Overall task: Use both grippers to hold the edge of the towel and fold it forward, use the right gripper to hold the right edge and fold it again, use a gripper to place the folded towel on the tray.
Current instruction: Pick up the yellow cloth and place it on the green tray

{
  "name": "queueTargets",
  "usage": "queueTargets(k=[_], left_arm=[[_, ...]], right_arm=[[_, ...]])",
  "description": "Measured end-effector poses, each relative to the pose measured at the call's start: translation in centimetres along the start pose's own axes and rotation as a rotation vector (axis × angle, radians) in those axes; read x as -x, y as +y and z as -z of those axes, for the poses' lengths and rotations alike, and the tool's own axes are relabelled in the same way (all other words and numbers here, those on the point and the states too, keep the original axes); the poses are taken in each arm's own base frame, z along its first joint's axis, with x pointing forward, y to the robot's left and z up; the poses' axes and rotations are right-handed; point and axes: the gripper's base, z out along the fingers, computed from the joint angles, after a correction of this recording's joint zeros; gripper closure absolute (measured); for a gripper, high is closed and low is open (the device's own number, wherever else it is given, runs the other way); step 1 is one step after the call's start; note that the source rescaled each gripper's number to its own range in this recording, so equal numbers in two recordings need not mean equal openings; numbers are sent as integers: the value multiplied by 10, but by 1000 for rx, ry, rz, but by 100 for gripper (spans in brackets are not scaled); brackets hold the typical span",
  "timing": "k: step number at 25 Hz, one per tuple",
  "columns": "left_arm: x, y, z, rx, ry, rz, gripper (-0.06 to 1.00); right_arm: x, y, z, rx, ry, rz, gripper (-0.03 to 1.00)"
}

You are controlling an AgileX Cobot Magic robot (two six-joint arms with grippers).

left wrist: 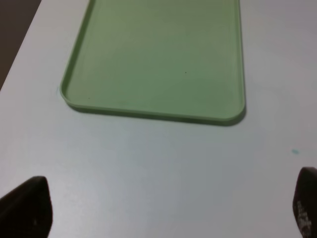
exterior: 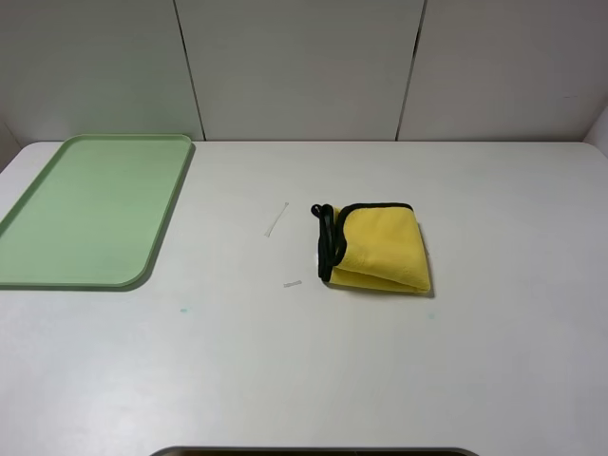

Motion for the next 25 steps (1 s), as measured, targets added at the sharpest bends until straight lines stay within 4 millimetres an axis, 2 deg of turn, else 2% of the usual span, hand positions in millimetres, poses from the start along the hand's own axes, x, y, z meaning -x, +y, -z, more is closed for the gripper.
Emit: queueTargets(k=[25], left_arm=[[0,0,0,0,0,0,-3]], right_arm=[[0,0,0,0,0,-1,-3]])
